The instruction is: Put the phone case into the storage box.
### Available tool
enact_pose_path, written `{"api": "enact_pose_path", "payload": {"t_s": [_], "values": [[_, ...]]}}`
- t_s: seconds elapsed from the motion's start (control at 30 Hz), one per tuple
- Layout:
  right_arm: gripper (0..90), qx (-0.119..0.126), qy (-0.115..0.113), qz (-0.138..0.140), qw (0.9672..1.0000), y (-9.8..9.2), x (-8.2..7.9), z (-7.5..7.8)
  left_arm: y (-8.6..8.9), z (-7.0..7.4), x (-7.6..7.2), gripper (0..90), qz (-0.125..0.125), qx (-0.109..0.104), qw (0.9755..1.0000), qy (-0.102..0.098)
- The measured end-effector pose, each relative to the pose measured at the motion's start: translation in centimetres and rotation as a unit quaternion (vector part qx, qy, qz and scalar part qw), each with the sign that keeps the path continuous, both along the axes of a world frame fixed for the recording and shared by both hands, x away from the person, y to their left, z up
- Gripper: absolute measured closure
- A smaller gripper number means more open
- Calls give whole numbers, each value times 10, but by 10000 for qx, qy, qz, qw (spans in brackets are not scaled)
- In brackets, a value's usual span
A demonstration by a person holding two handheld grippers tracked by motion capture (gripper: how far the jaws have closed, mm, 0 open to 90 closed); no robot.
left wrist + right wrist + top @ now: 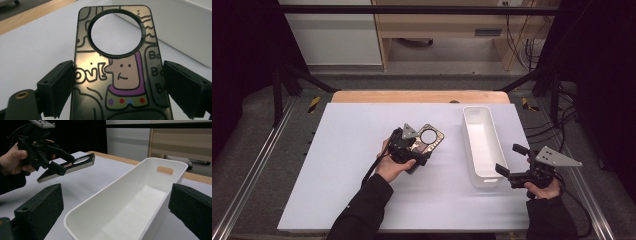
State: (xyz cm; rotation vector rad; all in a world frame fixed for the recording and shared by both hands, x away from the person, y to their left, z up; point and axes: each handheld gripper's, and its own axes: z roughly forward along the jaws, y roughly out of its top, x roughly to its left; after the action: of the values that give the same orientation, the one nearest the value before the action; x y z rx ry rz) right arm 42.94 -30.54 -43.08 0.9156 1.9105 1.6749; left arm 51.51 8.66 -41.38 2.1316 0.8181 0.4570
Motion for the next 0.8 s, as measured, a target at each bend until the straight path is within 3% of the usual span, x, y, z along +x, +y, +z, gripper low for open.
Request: {"api": "enact_pose_path", "payload": {"t_s": [0.1, 0.8], "values": [[4, -12, -10, 13, 10000, 0, 0, 0, 7, 5, -5, 115, -76, -89, 9999, -32], [4, -119, -53, 200, 9997, 7, -2, 3, 50, 18, -39, 115, -437, -152, 9987, -213]]}}
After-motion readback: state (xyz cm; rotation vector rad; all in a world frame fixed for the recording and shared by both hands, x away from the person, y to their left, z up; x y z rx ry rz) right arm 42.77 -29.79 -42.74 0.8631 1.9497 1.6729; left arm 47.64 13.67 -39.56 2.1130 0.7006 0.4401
